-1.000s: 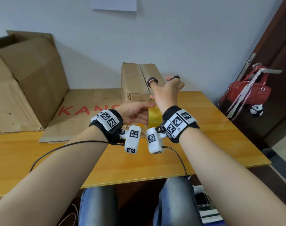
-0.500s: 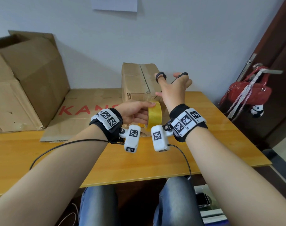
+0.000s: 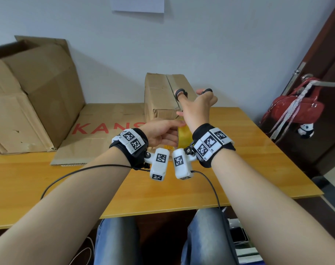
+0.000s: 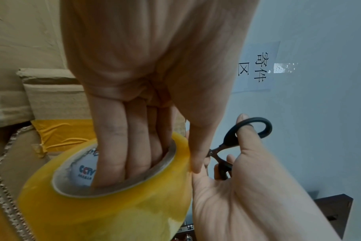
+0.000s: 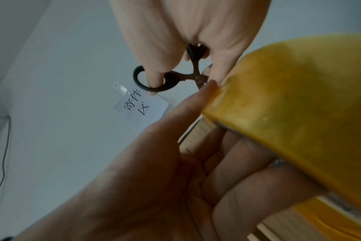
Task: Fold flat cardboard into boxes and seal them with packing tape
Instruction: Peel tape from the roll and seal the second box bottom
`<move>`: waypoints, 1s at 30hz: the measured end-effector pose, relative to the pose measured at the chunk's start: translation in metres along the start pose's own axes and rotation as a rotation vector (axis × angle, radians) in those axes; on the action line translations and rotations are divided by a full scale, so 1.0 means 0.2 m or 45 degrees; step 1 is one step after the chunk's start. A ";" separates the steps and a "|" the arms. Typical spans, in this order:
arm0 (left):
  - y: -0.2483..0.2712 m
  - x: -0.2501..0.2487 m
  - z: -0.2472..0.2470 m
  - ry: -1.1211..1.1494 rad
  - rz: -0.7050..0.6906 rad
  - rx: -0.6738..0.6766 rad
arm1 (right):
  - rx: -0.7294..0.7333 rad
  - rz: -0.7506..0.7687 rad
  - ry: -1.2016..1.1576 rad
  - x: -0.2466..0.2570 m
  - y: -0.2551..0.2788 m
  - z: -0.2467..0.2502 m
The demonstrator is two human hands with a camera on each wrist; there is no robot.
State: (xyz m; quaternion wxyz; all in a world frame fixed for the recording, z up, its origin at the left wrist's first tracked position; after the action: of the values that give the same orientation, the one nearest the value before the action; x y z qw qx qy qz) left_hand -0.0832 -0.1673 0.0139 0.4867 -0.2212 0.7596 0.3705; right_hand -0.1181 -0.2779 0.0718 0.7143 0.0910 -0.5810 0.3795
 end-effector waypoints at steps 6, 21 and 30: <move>0.00 0.01 0.01 0.028 -0.002 0.002 | 0.007 0.032 0.061 -0.02 -0.01 -0.01; -0.03 0.09 0.06 0.026 0.085 -0.036 | -0.115 0.140 0.433 -0.19 -0.12 0.17; -0.05 0.14 0.07 -0.045 0.103 0.000 | 0.058 -0.004 0.287 -0.21 -0.11 0.20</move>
State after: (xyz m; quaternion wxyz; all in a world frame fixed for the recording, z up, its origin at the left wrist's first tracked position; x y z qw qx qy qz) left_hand -0.0804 -0.1625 -0.0180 0.4848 -0.1838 0.7591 0.3936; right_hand -0.1349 -0.3343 0.0537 0.7734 0.0648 -0.4879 0.3994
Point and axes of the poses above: each hand's wrist, its own y-axis away from the middle knuckle, its own z-axis out of the back of the hand, x = y × z, the point moved 5 cm from there along -y, towards the middle knuckle, and after that the axes turned 14 degrees about y, right-handed, at the moved point
